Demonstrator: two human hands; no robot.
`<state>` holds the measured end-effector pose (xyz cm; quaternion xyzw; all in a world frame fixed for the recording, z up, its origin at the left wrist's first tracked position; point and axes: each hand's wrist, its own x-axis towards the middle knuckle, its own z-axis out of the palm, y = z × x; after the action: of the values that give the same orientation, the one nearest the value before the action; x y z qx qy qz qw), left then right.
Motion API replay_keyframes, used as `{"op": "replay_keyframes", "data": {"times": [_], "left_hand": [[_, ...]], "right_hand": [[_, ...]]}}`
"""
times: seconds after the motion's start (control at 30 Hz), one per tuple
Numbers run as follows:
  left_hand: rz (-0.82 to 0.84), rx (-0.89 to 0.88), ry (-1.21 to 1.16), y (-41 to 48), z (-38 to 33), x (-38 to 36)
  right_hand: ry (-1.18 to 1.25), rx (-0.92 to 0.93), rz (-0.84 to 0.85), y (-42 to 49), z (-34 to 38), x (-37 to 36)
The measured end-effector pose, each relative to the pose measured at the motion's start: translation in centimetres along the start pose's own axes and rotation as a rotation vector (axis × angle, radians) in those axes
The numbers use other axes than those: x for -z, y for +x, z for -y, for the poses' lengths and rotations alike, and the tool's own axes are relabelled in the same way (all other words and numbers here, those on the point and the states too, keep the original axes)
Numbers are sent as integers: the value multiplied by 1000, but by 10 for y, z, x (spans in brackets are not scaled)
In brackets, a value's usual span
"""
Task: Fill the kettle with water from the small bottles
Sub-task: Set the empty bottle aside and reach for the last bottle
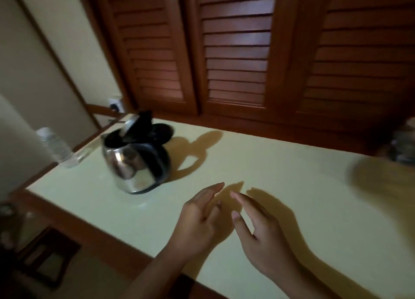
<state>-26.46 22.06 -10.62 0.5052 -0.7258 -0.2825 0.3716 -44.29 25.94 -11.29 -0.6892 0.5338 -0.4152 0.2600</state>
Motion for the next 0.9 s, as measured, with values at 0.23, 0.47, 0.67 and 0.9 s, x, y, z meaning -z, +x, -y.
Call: {"op": "replay_keyframes", "data": {"times": [0.23,0.47,0.67,0.9], "left_hand": [[-171,99,76,-59,58,114],[-260,132,97,-90,137,234],[-276,148,122,-83,203,317],[-361,241,66,-49,256,371]], "right_hand": [[40,198,150,26,66,-111],[97,265,172,51,142,-235],[-20,243,154,95,176,-331],[-445,124,285,135,170,-389]]}}
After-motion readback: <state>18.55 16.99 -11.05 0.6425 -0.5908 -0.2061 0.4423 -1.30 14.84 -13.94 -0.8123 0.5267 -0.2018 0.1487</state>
